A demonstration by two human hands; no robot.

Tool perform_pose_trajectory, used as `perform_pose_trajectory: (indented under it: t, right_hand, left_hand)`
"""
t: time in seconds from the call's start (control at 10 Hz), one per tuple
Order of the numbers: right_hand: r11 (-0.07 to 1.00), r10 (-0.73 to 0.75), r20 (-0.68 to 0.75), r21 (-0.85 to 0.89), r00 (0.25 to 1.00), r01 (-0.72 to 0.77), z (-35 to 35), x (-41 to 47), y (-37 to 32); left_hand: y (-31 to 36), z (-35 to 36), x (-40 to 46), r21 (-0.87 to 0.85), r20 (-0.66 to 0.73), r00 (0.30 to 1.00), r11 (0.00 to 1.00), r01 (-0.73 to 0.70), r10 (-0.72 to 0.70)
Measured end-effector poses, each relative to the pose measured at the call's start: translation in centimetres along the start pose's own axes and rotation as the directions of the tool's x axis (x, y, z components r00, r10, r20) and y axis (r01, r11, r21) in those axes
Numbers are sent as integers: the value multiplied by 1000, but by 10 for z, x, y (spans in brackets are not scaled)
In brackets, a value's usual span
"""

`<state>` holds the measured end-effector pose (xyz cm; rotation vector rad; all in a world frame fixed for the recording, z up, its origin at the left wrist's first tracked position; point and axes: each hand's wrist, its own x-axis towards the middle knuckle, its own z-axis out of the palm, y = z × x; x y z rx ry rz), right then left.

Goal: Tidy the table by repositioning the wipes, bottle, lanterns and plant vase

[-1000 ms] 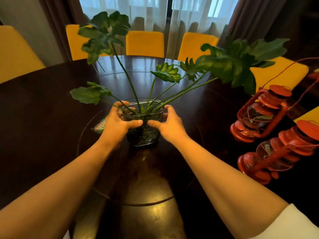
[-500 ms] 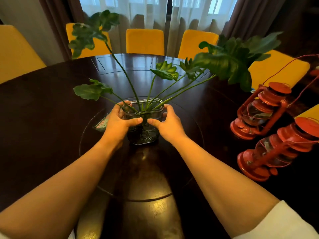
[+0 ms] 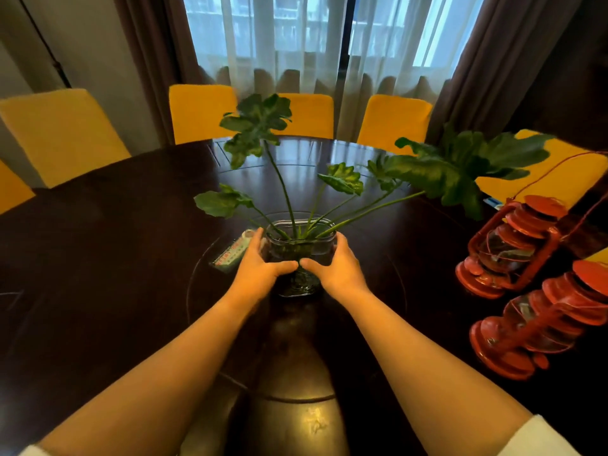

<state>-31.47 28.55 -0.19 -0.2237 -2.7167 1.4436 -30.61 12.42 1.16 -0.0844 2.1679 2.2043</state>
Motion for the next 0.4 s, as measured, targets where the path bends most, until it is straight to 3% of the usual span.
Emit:
perform_pose_trajectory:
  t: [0.1,0.2,0.3,0.4]
  right_hand:
    - [996,59,56,-68,997,-55,2,-7,0]
    - [984,107,97,-153,990,-91,0,-21,-3]
    - [963,77,103,-266,992,-47,-5,-41,-9]
    - [912,-70,40,-402,997,81,-17,-71,-24]
  left_hand:
    - [2,-8,-10,123,-79,997,992,34,-25]
    - [9,-19,-27,346,-265,964,934,86,10]
    - [16,-29,-47,496,-341,936,863,99,89]
    - [29,-39,-73,715,-328,901,698,41,283]
